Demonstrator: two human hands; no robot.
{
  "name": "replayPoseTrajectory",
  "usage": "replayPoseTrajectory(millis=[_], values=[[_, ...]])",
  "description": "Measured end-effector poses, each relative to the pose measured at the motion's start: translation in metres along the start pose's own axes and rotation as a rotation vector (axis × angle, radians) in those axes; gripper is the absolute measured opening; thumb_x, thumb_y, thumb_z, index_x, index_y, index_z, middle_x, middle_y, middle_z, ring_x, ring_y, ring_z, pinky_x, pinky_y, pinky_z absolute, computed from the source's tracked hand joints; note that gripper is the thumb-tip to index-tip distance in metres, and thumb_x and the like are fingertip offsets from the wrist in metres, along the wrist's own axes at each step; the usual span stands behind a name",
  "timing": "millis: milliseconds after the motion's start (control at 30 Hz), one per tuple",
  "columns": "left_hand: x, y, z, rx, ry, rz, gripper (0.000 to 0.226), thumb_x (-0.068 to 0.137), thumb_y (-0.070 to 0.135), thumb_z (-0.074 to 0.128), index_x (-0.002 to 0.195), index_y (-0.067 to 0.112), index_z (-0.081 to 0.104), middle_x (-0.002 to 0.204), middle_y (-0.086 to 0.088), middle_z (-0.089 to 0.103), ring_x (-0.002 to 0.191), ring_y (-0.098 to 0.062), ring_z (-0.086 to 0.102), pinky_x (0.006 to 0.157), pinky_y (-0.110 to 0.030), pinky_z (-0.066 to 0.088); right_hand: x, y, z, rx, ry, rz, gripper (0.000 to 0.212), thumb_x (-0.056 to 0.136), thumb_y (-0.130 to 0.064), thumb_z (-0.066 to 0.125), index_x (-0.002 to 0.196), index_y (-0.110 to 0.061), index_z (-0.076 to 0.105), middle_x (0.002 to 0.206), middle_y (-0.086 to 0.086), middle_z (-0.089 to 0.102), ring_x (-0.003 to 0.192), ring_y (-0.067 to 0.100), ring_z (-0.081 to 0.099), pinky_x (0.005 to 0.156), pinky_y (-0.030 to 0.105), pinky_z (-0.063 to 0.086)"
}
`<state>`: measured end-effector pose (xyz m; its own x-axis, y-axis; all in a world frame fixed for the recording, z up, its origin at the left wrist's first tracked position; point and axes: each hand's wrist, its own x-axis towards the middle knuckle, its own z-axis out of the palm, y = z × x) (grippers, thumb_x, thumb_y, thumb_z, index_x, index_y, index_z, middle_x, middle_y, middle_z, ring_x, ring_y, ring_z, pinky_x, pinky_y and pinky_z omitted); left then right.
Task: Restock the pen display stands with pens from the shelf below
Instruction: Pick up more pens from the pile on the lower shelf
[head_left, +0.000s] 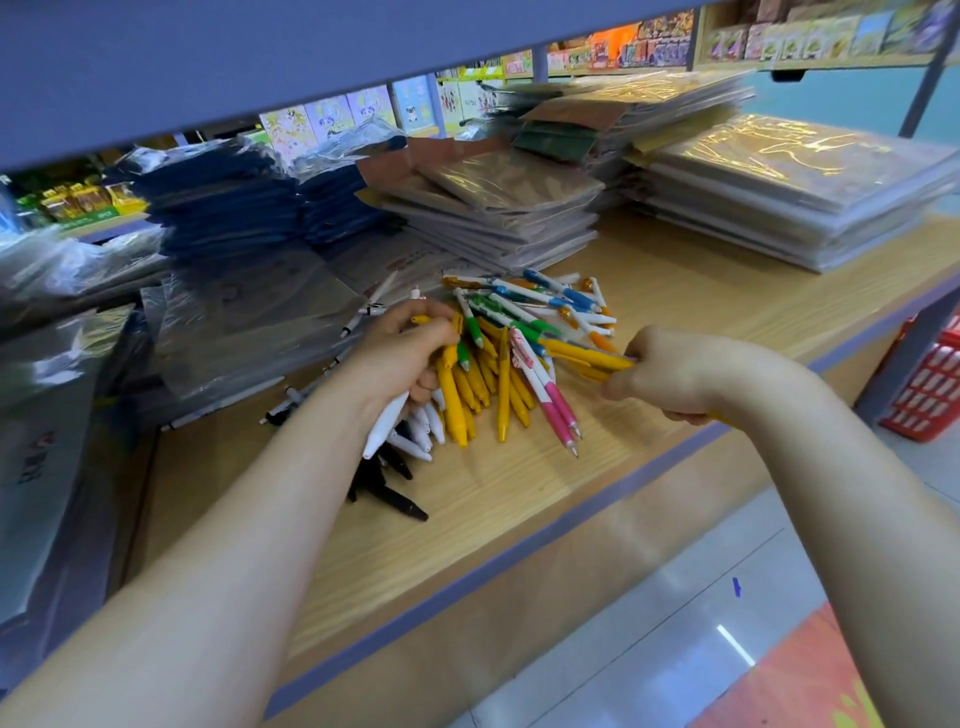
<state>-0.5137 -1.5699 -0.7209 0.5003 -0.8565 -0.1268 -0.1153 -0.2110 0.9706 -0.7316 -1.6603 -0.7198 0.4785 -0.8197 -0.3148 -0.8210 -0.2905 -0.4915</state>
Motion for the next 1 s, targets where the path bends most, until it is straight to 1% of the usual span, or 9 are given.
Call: replayPoseTrajectory(millis=[100, 167, 333, 433, 500, 700, 800, 900, 1000], values=[[-0.007, -0.003, 0.003, -0.125, -0.051, -0.013, 0.015, 0.091, 0.007, 0.052, 0.09, 0.021, 0.056, 0.073, -0.011, 0.05, 0.036, -0.007, 0.031, 0.034, -0.012, 0.022, -0.007, 0.009, -0.005, -0.111, -0.048, -0.032, 0.031, 0.09, -0.041, 0.061, 0.103, -0.012, 0.06, 0.063, 0.006, 0.058, 0.05, 0.02, 0.051, 0.052, 0.027, 0.043], [-0.01, -0.005, 0.007, -0.189, -0.045, -0.018, 0.015, 0.091, 0.007, 0.052, 0.087, 0.022, 0.054, 0.068, -0.008, 0.052, 0.035, -0.007, 0.031, 0.034, -0.012, 0.022, -0.01, 0.017, -0.007, -0.027, -0.144, -0.066, 0.033, 0.088, -0.041, 0.064, 0.101, -0.011, 0.06, 0.067, 0.008, 0.058, 0.048, 0.018, 0.048, 0.049, 0.027, 0.041], [-0.016, -0.011, 0.019, -0.102, 0.081, 0.055, 0.018, 0.083, 0.009, 0.06, 0.077, 0.024, 0.052, 0.062, -0.008, 0.047, 0.038, -0.014, 0.032, 0.036, -0.015, 0.024, 0.001, 0.048, -0.001, 0.663, -0.525, -0.088, 0.029, 0.081, -0.034, 0.068, 0.087, -0.009, 0.054, 0.067, 0.006, 0.046, 0.041, 0.009, 0.034, 0.034, 0.017, 0.027], [-0.024, -0.01, 0.021, -0.041, 0.07, 0.109, 0.022, 0.082, 0.008, 0.061, 0.075, 0.026, 0.051, 0.057, -0.005, 0.041, 0.039, -0.015, 0.031, 0.037, -0.018, 0.025, 0.015, 0.064, 0.017, 1.027, -0.8, -0.131, 0.038, 0.079, -0.034, 0.074, 0.1, -0.007, 0.056, 0.066, 0.005, 0.042, 0.036, 0.004, 0.035, 0.03, 0.014, 0.028], [-0.029, -0.008, 0.019, -0.055, 0.051, 0.145, 0.025, 0.083, 0.006, 0.059, 0.075, 0.027, 0.05, 0.058, -0.008, 0.039, 0.04, -0.016, 0.03, 0.038, -0.018, 0.024, 0.019, 0.069, 0.026, 1.256, -0.908, -0.173, 0.046, 0.077, -0.031, 0.079, 0.109, -0.005, 0.059, 0.067, 0.005, 0.042, 0.036, 0.003, 0.038, 0.029, 0.014, 0.03], [-0.039, -0.006, 0.017, -0.102, -0.009, 0.231, 0.029, 0.085, 0.001, 0.058, 0.077, 0.026, 0.048, 0.063, -0.012, 0.039, 0.038, -0.014, 0.028, 0.037, -0.017, 0.021, 0.019, 0.047, 0.04, 1.518, -0.757, -0.297, 0.061, 0.063, -0.022, 0.09, 0.11, -0.009, 0.053, 0.064, -0.002, 0.039, 0.037, 0.0, 0.037, 0.032, 0.011, 0.028], [-0.043, -0.006, 0.022, -0.191, -0.125, 0.245, 0.024, 0.076, 0.009, 0.064, 0.077, 0.026, 0.047, 0.076, -0.016, 0.046, 0.035, -0.012, 0.029, 0.035, -0.013, 0.022, 0.015, 0.013, 0.049, 1.66, -0.69, -0.212, 0.038, 0.064, -0.024, 0.087, 0.086, -0.015, 0.057, 0.062, -0.004, 0.042, 0.036, 0.0, 0.037, 0.031, 0.01, 0.029], [-0.045, -0.009, 0.03, -0.261, -0.328, 0.272, 0.031, 0.06, 0.023, 0.068, 0.081, 0.024, 0.045, 0.065, -0.015, 0.049, 0.033, -0.009, 0.033, 0.036, -0.01, 0.025, 0.015, -0.018, 0.059, 1.744, -0.64, -0.21, 0.022, 0.077, -0.035, 0.069, 0.09, -0.019, 0.06, 0.068, -0.002, 0.051, 0.035, 0.001, 0.036, 0.03, 0.01, 0.028], [-0.05, -0.01, 0.039, -0.394, -0.444, 0.252, 0.035, 0.061, 0.014, 0.066, 0.085, 0.018, 0.04, 0.06, -0.004, 0.054, 0.032, -0.006, 0.044, 0.033, -0.01, 0.031, 0.018, -0.034, 0.061, 1.805, -0.564, -0.256, 0.024, 0.081, -0.037, 0.066, 0.089, -0.015, 0.064, 0.066, 0.001, 0.048, 0.033, 0.003, 0.038, 0.027, 0.012, 0.03]])
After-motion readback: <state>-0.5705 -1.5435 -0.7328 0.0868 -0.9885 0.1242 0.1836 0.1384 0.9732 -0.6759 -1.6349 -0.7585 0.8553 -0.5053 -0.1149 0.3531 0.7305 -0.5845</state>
